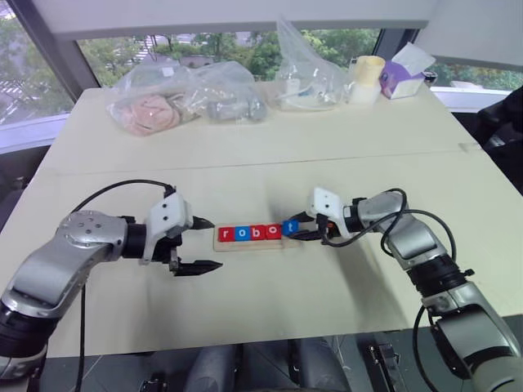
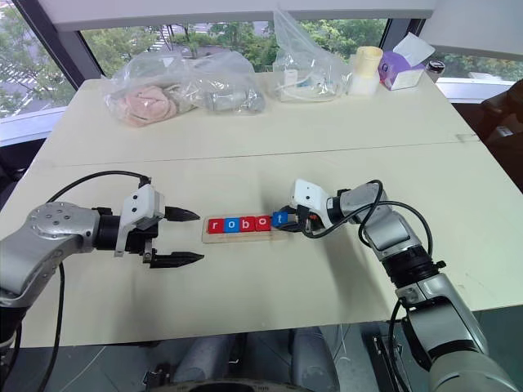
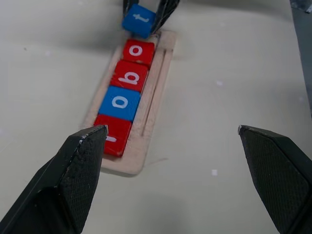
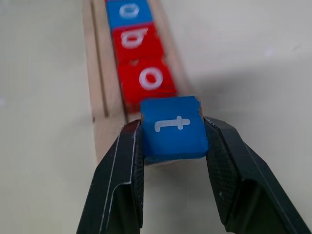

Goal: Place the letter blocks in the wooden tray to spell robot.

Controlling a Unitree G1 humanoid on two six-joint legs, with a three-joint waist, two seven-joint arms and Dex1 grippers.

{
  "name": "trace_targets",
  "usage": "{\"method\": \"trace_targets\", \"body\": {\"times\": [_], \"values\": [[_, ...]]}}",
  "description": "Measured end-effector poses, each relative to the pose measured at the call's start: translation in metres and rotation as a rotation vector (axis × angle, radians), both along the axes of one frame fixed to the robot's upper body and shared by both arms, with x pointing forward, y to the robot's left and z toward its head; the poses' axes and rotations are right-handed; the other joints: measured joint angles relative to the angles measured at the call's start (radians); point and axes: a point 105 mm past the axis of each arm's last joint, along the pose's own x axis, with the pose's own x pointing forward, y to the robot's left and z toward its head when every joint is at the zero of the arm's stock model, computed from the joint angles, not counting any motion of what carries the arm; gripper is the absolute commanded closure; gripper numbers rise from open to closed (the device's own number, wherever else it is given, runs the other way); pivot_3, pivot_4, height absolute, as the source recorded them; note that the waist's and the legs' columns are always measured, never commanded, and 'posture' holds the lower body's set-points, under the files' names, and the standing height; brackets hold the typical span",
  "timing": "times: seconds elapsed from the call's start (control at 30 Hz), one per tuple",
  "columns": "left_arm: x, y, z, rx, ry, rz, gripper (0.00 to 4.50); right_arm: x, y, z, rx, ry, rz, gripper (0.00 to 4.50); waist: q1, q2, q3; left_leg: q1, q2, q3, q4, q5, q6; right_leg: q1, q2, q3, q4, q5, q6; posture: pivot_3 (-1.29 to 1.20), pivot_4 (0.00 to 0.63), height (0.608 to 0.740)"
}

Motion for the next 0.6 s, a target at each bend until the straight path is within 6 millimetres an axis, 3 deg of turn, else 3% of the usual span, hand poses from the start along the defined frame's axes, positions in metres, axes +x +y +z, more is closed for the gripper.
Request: {"method": "trace_targets", "body": {"times": [0.6], "values": [[0.0, -0.008, -0.001, -0.021, -0.006, 0.042, 0.0, -0.005, 0.022, -0.003, 0.034, 0.061, 0.049, 3.34, -0.003, 0.0, 0.0, 0.0, 0.0, 0.0, 0.0, 0.0, 0.0, 0.0, 0.001, 0.0, 0.001, 0.0, 0.0, 0.0, 0.15, 0.74]]}}
